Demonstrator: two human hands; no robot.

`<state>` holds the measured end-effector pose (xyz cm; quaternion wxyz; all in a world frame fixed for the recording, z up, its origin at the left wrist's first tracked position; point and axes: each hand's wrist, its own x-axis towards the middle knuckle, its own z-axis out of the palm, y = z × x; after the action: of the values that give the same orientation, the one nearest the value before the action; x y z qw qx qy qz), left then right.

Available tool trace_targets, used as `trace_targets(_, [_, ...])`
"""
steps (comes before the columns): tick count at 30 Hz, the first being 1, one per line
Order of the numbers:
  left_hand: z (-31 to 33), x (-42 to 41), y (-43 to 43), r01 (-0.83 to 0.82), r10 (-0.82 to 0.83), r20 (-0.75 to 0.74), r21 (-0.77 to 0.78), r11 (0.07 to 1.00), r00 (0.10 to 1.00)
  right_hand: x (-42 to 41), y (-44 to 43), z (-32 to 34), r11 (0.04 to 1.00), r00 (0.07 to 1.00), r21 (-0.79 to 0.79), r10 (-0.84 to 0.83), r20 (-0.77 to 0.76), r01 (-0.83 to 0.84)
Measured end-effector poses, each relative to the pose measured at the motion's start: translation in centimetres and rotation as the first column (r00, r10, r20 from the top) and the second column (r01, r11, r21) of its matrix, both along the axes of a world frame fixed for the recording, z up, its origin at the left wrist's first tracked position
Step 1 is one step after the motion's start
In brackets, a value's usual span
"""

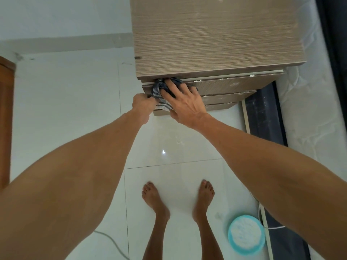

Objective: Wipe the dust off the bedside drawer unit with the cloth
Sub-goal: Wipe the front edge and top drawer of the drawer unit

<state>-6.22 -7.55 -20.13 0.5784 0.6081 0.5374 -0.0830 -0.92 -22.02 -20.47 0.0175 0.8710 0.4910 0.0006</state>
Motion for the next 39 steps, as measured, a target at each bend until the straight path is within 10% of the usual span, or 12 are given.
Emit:
trace_targets(10, [2.6, -1.7, 2.0, 0.101, -0.101, 0.015, -0.284, 0.953, 0.995, -0.8, 0.5, 0.7, 0.997, 0.998, -0.041, -0.063, 0.001, 0.063])
trace_targets(15, [3.8, -1.5, 1.4, 0.064, -0.066, 0.071, 0.02, 0.998, 0.995, -0.7, 1.5, 1.1, 0.991, 0.988, -0.016, -0.135, -0.069, 0.134])
trace_targets(18, [4.2, -1.9, 0.1, 0.272, -0.308, -0.04, 0.588, 0.762, 0.951, -0.6, 1.4, 1.1, 0.992, 0.988, 0.012, -0.124, -0.089, 0.126])
trace_targets(22, [3.7, -2.4, -1.1, 0.572, -0.544, -0.317, 0.716, 0.401, 0.777, -0.5, 1.4, 0.9, 0.99, 0.984, 0.022, -0.138, -0.111, 0.141])
trace_targets(39, [4.7, -2.5, -2.6, 0.772, -0.543, -0.59, 0.607, 0.191, 0.598, 1.6, -4.6, 1.4, 0.982, 0.965, -0.061, -0.189, -0.182, 0.181])
